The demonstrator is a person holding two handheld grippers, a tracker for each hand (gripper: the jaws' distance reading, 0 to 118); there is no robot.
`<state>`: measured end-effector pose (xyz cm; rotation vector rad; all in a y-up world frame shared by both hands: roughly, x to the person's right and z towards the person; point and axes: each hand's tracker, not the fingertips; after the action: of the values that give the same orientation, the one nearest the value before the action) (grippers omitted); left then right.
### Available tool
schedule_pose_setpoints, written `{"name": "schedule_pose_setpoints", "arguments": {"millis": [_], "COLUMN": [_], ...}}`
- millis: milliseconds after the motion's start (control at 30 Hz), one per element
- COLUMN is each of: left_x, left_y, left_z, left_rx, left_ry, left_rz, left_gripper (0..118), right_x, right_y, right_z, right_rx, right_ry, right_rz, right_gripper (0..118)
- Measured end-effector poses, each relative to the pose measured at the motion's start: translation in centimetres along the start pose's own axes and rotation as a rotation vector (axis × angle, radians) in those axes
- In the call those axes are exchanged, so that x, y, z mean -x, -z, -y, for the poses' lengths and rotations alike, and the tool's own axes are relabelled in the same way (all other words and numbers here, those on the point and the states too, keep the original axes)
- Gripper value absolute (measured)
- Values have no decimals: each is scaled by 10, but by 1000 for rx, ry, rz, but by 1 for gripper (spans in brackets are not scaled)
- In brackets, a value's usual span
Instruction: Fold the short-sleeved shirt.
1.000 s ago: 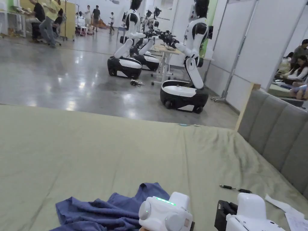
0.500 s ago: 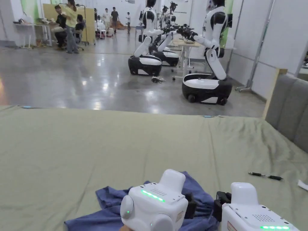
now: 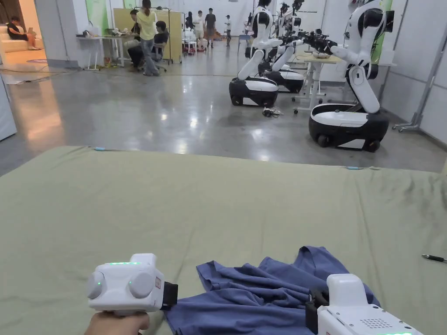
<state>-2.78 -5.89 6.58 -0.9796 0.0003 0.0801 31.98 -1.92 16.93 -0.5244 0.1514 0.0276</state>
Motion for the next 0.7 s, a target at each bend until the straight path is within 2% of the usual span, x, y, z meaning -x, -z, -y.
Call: {"name": "schedule_pose_setpoints", "arguments": {"millis": [200,233,267,300,367,467,633,700], "left_x": [-19,-23,-27,-33,-47,-50,-35,-25], "left_y": [28,33,31,27,17,10,-26,-22], "left_z": [-2,-1,2,3,7,3,-8,-15], "left_rx": [68,105,109,93,43,83,-64,-86], "left_ry": [-14,-29,-36,-7,114,82,-10,-8], "left_rz": [75,82,103,109,35,157,257,267], "left_gripper": [85,76,53,14,11,9,9,9], "right_x": [-9,-11,-14,-17,-23,-34,-50,-61], "right_y": [6,7,7,6,5,7,19,34], "right_z": [-6,-7,-8,-8,-9,-10,-22,-32], "right_rx": [12,14,14,14,12,19,32,43], "right_ry": [-10,-10,-10,-9,-9,-4,-26,-32], "right_rz": [20,26,33,38,53,65,85,83], "right_gripper": [1,1,1,1,1,1,1,1]}}
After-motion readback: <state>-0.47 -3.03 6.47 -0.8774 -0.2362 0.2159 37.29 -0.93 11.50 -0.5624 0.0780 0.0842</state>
